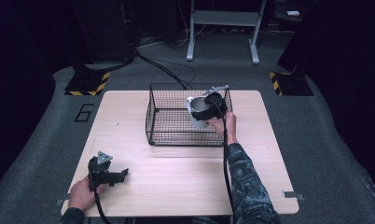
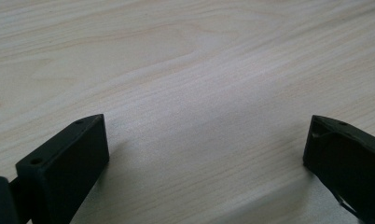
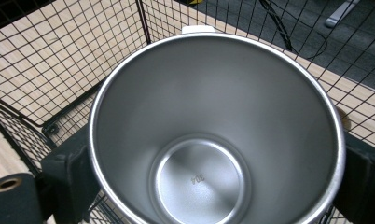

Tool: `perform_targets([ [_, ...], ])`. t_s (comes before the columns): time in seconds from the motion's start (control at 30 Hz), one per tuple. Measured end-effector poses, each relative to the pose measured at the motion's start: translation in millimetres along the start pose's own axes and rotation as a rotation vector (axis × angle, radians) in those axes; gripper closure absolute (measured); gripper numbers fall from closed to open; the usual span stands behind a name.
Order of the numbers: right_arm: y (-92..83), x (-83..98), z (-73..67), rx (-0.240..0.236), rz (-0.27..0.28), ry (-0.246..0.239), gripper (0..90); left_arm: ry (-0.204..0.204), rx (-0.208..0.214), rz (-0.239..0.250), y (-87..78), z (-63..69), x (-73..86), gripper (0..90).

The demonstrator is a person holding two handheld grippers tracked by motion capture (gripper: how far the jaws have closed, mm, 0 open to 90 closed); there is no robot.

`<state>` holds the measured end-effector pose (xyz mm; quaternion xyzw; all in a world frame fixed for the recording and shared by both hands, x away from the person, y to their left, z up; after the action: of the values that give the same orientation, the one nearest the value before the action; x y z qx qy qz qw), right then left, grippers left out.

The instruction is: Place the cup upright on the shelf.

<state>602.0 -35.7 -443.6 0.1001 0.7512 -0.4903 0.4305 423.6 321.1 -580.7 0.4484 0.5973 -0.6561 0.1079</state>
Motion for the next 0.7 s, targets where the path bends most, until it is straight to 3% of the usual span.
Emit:
perform_targets([
  [0.2, 9.5, 1.9, 1.2, 0.002, -0.015, 0.012, 7.0, 0.001, 0.000, 0.000, 0.0, 0.0, 0.0, 0.1],
  [0.23, 11.1, 2.3, 0.5, 0.004, -0.016, 0.031, 7.0, 0.000, 0.000, 0.000, 0.0, 0.0, 0.0, 0.1],
  [0.27, 13.1, 2.3, 2.8, 0.006, -0.013, 0.007, 7.0, 0.000, 0.000, 0.000, 0.0, 0.0, 0.0, 0.1],
  [0.47, 21.6, 6.3, 3.9, 0.004, -0.042, 0.027, 7.0, 0.000, 0.000, 0.000, 0.0, 0.0, 0.0, 0.1],
  [0.7, 29.7, 7.8, 2.7, 0.001, -0.057, 0.018, 7.0, 0.000, 0.000, 0.000, 0.0, 0.0, 0.0, 0.1],
])
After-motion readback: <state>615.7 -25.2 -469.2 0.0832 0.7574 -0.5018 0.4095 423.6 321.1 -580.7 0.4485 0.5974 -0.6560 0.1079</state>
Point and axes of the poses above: each handheld gripper's, and its own axes: y roughly forward along the jaws, x roughly out of its underside, z roughly to its right, the point moved 7 cm from there along y, roughly forward along the jaws, and after that the axes turned 9 degrees about y, right-handed, at the moved point
